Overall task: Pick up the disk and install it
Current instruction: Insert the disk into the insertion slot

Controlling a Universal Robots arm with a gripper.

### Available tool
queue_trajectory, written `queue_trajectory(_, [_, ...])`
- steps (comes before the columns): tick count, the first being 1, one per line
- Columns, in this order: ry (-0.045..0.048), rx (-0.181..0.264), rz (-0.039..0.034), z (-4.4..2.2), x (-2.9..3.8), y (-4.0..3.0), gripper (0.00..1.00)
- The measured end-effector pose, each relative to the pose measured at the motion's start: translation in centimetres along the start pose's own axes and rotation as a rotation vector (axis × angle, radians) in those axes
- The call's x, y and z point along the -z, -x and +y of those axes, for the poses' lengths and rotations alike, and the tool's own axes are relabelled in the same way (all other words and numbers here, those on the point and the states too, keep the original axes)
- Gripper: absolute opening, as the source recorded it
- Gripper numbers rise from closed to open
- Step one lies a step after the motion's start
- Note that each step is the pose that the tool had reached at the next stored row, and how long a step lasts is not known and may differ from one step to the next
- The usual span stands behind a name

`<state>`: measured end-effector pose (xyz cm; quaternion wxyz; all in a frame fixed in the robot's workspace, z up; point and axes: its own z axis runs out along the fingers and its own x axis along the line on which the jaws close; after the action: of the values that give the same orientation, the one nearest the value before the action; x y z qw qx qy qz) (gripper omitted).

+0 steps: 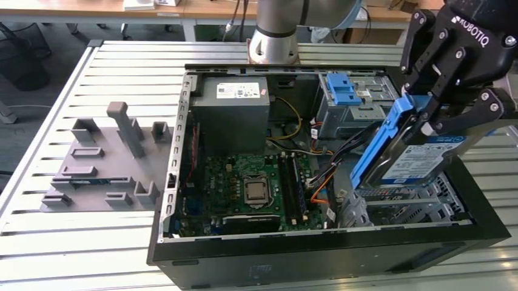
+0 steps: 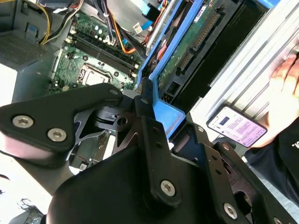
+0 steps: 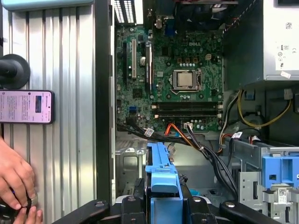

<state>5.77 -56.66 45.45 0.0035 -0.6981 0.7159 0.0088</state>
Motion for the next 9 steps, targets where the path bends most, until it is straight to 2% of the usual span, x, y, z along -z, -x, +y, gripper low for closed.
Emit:
queue_trajectory(5, [0.0000,0.000,0.0002,-0.97,-0.20,0.02,0.36])
queue_trajectory(9, [0.0000,0.000,0.0001,-1.47,-0.37,0.03,0.36])
